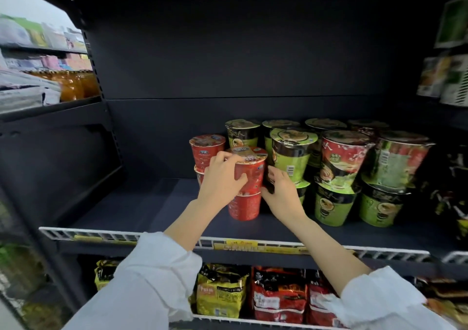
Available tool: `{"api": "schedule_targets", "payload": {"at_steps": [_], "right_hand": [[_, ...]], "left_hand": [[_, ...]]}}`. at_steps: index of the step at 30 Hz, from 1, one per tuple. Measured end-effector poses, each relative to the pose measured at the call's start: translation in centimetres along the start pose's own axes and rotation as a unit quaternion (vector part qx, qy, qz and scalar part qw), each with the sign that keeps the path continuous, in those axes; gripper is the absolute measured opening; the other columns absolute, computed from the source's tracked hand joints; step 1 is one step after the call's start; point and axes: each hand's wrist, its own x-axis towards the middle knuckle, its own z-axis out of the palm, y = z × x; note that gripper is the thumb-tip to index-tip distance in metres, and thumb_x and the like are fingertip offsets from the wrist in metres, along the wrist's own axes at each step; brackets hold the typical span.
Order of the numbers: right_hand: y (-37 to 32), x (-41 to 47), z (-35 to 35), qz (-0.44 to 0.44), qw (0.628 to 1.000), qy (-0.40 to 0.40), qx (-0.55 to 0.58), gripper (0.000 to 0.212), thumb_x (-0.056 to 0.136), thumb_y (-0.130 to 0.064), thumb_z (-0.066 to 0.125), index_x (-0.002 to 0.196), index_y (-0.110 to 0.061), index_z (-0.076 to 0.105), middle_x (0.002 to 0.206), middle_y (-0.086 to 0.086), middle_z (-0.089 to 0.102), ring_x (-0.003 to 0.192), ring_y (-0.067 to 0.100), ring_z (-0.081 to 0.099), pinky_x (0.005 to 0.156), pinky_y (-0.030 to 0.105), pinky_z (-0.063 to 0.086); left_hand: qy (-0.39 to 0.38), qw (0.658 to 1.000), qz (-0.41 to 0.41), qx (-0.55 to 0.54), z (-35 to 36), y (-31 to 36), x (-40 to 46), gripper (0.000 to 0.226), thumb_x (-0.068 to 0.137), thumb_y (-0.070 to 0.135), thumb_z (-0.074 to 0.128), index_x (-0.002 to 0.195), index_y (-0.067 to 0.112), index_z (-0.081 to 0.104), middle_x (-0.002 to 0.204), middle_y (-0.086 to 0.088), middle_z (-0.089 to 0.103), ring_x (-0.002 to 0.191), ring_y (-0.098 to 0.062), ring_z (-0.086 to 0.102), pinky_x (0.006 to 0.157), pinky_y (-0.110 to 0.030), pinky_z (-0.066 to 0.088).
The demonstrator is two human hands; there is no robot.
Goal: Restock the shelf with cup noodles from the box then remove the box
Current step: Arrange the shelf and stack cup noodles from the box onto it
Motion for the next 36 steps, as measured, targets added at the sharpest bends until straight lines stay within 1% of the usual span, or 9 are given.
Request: {"api": "schedule_targets", "payload": {"at_steps": [3, 5, 8, 16, 20, 25, 29, 33, 36], "right_hand": [[-0.3, -3.4, -3.1, -0.003, 1.0, 0.001, -0.003, 0.043, 0.092, -0.009, 0.055, 0.135, -0.01, 0.047, 0.134, 0.006, 0.052, 0.125, 0.016, 0.049, 0.093, 0.013, 0.033], [0.1, -6.7, -5.4, 0.006, 1.0, 0.009, -0.02, 0.037, 0.093, -0.01, 0.053, 0.13, -0.013, 0.053, 0.129, 0.003, 0.056, 0.119, 0.014, 0.052, 0.088, 0.011, 0.034], [1.4, -12.8, -9.2, 0.038, 0.998, 0.017, -0.038, 0.032, 0.094, -0.011, 0.053, 0.125, -0.013, 0.058, 0.123, 0.002, 0.06, 0.113, 0.014, 0.056, 0.086, 0.015, 0.038], [6.7, -29.5, -21.7, 0.157, 0.98, 0.046, -0.116, 0.024, 0.095, -0.013, 0.052, 0.116, -0.013, 0.064, 0.103, 0.001, 0.066, 0.092, 0.01, 0.058, 0.077, 0.016, 0.04], [10.3, -37.2, -28.9, 0.225, 0.961, 0.062, -0.15, 0.02, 0.092, -0.014, 0.055, 0.107, -0.014, 0.069, 0.089, -0.001, 0.067, 0.083, 0.011, 0.062, 0.065, 0.013, 0.043], [16.7, -44.6, -37.5, 0.318, 0.928, 0.047, -0.189, 0.023, 0.089, -0.015, 0.057, 0.106, -0.011, 0.071, 0.1, 0.01, 0.072, 0.094, 0.027, 0.067, 0.082, 0.035, 0.053], [23.2, -48.7, -43.0, 0.379, 0.898, -0.002, -0.222, 0.041, 0.083, -0.018, 0.06, 0.124, -0.015, 0.061, 0.115, 0.013, 0.066, 0.109, 0.032, 0.058, 0.09, 0.037, 0.046], [30.9, -51.4, -46.6, 0.43, 0.864, -0.095, -0.244, 0.068, 0.077, -0.049, 0.057, 0.134, -0.013, 0.047, 0.124, 0.017, 0.05, 0.12, 0.04, 0.045, 0.098, 0.04, 0.037], [34.6, -52.6, -48.3, 0.47, 0.839, -0.129, -0.24, 0.083, 0.079, -0.048, 0.067, 0.143, -0.01, 0.028, 0.138, 0.024, 0.031, 0.13, 0.045, 0.03, 0.109, 0.045, 0.027]], "left_hand": [[0.006, 1.0, 0.009, -0.022, -0.7, 2.1, -3.5, 0.024, 0.09, 0.023, 0.056, 0.114, 0.021, 0.06, 0.116, 0.0, 0.055, 0.101, -0.02, 0.056, 0.087, -0.034, 0.045], [-0.016, 1.0, 0.023, 0.002, -0.7, 4.1, -6.1, 0.021, 0.091, 0.025, 0.054, 0.111, 0.022, 0.06, 0.109, 0.002, 0.062, 0.099, -0.019, 0.059, 0.077, -0.033, 0.047], [-0.061, 0.997, 0.043, 0.004, 0.2, 8.1, -10.3, 0.021, 0.092, 0.027, 0.053, 0.111, 0.022, 0.061, 0.104, 0.006, 0.067, 0.1, -0.017, 0.06, 0.078, -0.032, 0.05], [-0.152, 0.967, 0.086, -0.185, 6.5, 23.7, -21.8, 0.02, 0.094, 0.025, 0.052, 0.113, 0.02, 0.059, 0.084, 0.008, 0.061, 0.077, -0.015, 0.063, 0.068, -0.034, 0.055], [-0.238, 0.943, 0.152, -0.177, 11.0, 32.7, -26.4, 0.02, 0.093, 0.025, 0.052, 0.11, 0.02, 0.061, 0.094, 0.002, 0.067, 0.074, -0.018, 0.059, 0.061, -0.028, 0.047], [-0.315, 0.913, 0.214, -0.145, 16.2, 44.0, -30.2, 0.024, 0.091, 0.025, 0.052, 0.111, 0.016, 0.061, 0.104, -0.004, 0.067, 0.092, -0.023, 0.062, 0.077, -0.036, 0.053], [-0.369, 0.897, 0.217, -0.112, 22.5, 51.9, -33.5, 0.029, 0.089, 0.03, 0.054, 0.113, 0.013, 0.059, 0.114, -0.009, 0.063, 0.105, -0.027, 0.058, 0.087, -0.041, 0.05], [-0.415, 0.886, 0.203, -0.047, 28.5, 56.9, -36.4, 0.044, 0.088, 0.03, 0.056, 0.125, 0.009, 0.049, 0.135, -0.012, 0.046, 0.127, -0.031, 0.042, 0.101, -0.037, 0.037], [-0.462, 0.864, 0.199, 0.017, 32.3, 57.7, -38.0, 0.068, 0.09, 0.036, 0.054, 0.147, 0.014, 0.026, 0.156, -0.009, 0.02, 0.144, -0.026, 0.017, 0.118, -0.037, 0.018]]}}
